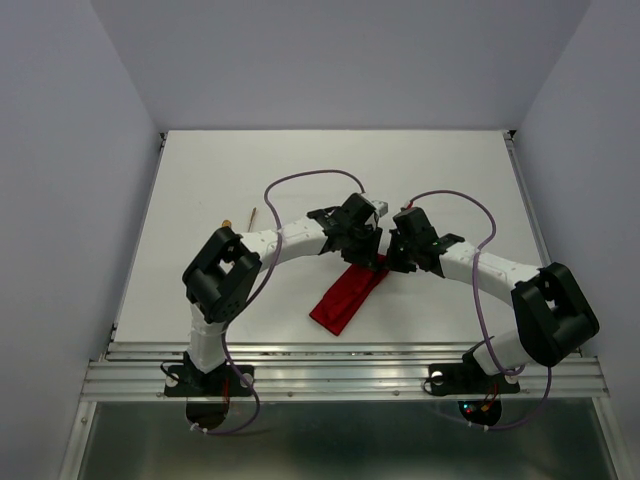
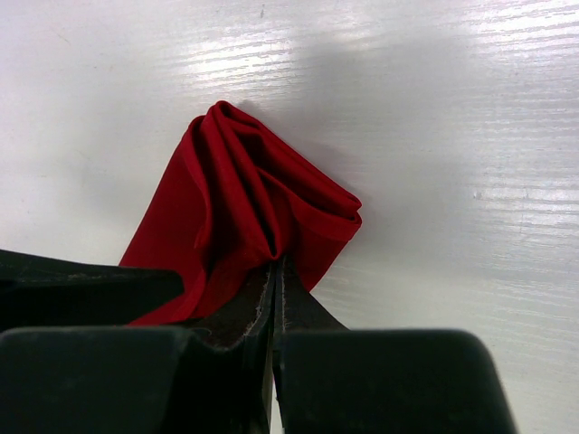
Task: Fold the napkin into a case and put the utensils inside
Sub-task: Stuff the top corner of the smaller-rectangle-folded napkin into the folded napkin.
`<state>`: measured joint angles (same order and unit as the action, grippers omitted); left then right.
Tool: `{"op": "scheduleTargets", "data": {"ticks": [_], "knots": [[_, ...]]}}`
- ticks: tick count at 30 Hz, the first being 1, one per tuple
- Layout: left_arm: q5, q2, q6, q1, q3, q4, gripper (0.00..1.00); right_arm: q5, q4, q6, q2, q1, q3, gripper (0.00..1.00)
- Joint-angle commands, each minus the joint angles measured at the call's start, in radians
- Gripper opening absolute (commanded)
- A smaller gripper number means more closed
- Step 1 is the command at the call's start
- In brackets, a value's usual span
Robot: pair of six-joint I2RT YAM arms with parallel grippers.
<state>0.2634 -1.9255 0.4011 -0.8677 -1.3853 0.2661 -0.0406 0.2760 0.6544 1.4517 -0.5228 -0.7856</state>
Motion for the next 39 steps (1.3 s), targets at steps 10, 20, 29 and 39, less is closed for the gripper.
{"op": "scheduleTargets", "data": {"ticks": [10,20,29,39], "knots": [[0.060,0.123,0.039,0.061,0.063,-0.116,0.26,0.002,-0.041,-0.006,-0.027,0.007,-0.012,0.01],[0.056,0.030,0.088,0.082,0.037,-0.157,0.00,0.001,-0.040,-0.007,-0.024,0.007,-0.020,0.01],[0.135,-0.049,0.091,0.072,-0.011,-0.195,0.00,0.004,-0.040,-0.009,-0.010,0.007,-0.035,0.01],[0.201,-0.069,0.128,0.055,0.006,-0.258,0.00,0.004,-0.038,-0.012,0.001,0.007,-0.038,0.01]]}}
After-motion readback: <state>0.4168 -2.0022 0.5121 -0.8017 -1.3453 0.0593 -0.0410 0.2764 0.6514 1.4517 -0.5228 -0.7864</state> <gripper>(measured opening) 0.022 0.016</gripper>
